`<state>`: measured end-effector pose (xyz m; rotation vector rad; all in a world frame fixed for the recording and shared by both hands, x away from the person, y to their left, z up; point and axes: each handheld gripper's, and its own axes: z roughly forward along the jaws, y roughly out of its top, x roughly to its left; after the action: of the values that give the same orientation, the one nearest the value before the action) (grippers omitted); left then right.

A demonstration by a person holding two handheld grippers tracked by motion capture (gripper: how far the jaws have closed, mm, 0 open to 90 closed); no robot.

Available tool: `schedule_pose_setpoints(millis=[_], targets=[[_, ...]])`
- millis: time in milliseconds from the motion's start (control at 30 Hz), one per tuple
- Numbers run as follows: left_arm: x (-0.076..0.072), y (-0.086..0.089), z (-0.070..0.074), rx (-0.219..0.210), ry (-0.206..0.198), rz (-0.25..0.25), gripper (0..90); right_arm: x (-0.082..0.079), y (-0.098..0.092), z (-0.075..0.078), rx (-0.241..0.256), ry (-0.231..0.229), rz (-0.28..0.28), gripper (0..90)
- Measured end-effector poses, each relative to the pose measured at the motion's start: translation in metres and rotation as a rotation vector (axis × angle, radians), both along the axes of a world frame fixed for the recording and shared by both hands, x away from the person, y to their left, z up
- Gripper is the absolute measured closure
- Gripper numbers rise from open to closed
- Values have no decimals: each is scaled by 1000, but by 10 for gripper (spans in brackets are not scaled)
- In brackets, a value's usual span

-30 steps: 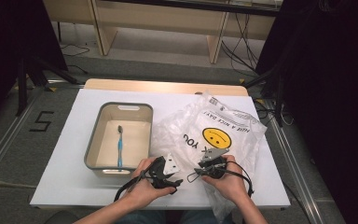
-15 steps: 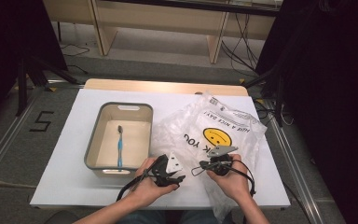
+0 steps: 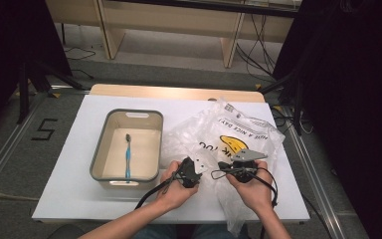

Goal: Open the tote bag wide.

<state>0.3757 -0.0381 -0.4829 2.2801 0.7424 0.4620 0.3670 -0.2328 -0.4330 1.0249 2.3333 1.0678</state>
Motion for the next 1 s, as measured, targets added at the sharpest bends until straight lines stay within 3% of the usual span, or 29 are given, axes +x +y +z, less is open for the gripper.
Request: schedule_pose_setpoints(millis=[600,1000], targets=[[2,-1,-4,20,10,-10,879,7,-9,44,44,-164,-114,900],[2,-1,-4,26,9,-14,880,13,-11,55,75,-217,-147,900]])
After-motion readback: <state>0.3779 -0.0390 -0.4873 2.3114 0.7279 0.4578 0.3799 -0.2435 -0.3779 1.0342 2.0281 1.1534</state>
